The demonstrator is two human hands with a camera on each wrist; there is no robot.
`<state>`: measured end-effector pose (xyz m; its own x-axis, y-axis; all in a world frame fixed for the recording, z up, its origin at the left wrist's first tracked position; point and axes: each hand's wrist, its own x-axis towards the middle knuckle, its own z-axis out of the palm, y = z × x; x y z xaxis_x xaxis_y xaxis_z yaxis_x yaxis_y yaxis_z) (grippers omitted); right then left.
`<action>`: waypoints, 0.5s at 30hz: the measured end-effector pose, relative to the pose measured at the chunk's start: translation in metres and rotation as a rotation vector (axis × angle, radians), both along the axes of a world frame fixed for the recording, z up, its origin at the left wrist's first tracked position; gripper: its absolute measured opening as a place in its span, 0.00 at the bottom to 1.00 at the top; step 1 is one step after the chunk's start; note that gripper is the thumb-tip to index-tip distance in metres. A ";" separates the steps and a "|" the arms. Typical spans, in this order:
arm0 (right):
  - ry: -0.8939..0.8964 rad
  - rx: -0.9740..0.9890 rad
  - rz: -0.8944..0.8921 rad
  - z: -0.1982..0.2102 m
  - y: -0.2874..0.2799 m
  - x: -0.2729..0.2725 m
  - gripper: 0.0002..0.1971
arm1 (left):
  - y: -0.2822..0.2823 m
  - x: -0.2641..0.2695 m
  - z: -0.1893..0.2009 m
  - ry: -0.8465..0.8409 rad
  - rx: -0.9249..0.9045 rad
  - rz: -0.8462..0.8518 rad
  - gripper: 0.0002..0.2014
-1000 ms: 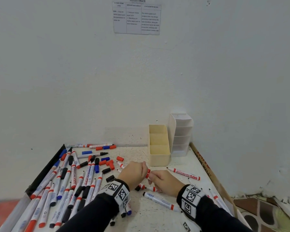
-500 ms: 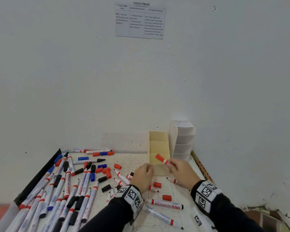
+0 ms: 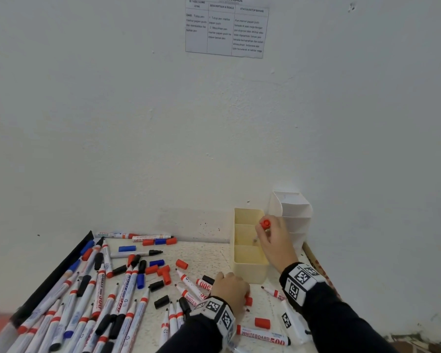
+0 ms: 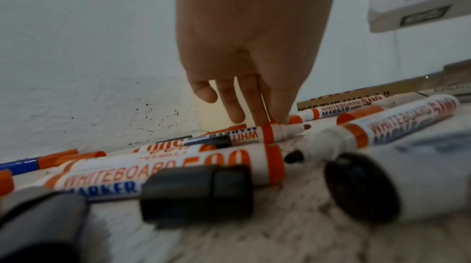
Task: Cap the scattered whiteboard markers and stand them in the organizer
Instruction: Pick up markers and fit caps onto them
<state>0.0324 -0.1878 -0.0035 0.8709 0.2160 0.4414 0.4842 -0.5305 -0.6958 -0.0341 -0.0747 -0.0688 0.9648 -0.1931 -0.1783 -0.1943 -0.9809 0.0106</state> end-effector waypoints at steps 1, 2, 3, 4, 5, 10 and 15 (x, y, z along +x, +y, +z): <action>-0.020 -0.019 -0.027 -0.003 0.001 0.002 0.04 | -0.001 0.002 0.000 -0.006 -0.002 -0.003 0.16; -0.023 -0.031 -0.045 -0.006 0.001 0.004 0.06 | -0.002 0.003 -0.001 -0.005 -0.004 -0.005 0.17; -0.016 -0.042 -0.052 -0.010 0.001 0.006 0.07 | -0.002 0.004 -0.002 -0.002 0.001 -0.011 0.17; -0.006 -0.064 -0.055 -0.012 0.002 0.006 0.08 | -0.003 0.004 -0.004 -0.002 0.015 -0.022 0.18; 0.013 -0.098 -0.059 -0.015 0.002 0.007 0.09 | -0.004 0.004 -0.005 -0.004 0.030 -0.029 0.17; 0.067 -0.076 -0.206 -0.019 -0.009 0.000 0.09 | -0.003 0.003 -0.006 -0.075 -0.107 0.029 0.14; 0.302 -0.448 -0.308 -0.032 -0.038 -0.012 0.12 | 0.010 -0.002 0.005 -0.203 -0.455 0.158 0.12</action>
